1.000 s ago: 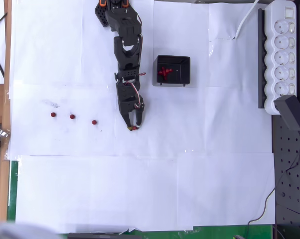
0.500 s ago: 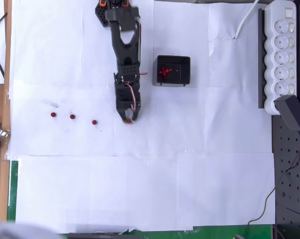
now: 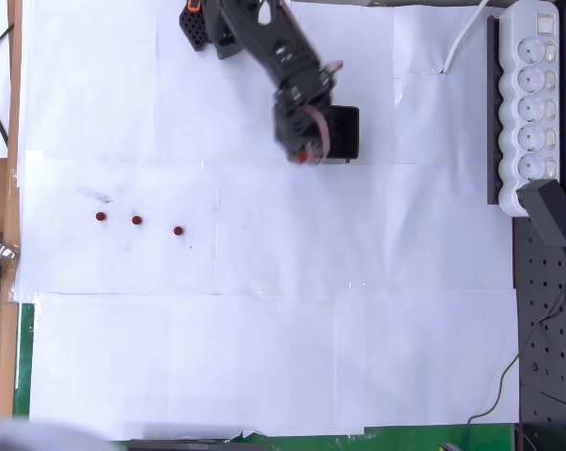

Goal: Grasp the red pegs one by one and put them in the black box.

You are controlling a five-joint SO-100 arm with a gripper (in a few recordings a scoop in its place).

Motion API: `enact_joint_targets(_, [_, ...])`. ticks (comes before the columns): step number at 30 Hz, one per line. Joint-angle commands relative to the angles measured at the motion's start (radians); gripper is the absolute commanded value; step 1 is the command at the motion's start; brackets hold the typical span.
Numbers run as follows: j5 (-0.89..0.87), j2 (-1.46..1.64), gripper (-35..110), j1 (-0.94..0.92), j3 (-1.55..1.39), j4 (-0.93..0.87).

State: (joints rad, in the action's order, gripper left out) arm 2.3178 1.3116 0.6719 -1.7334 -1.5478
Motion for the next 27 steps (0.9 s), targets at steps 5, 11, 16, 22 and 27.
enact_joint_targets(5, [0.075,0.074,0,0.161,0.002,0.089])
enact_joint_targets(11, [0.061,0.199,0,0.121,0.138,0.298])
enact_joint_targets(16, [0.017,0.279,1,0.078,0.17,0.354])
enact_joint_targets(22, [-0.006,0.279,15,0.051,0.121,0.287])
enact_joint_targets(27, [-0.017,0.164,19,0.051,0.084,0.189])
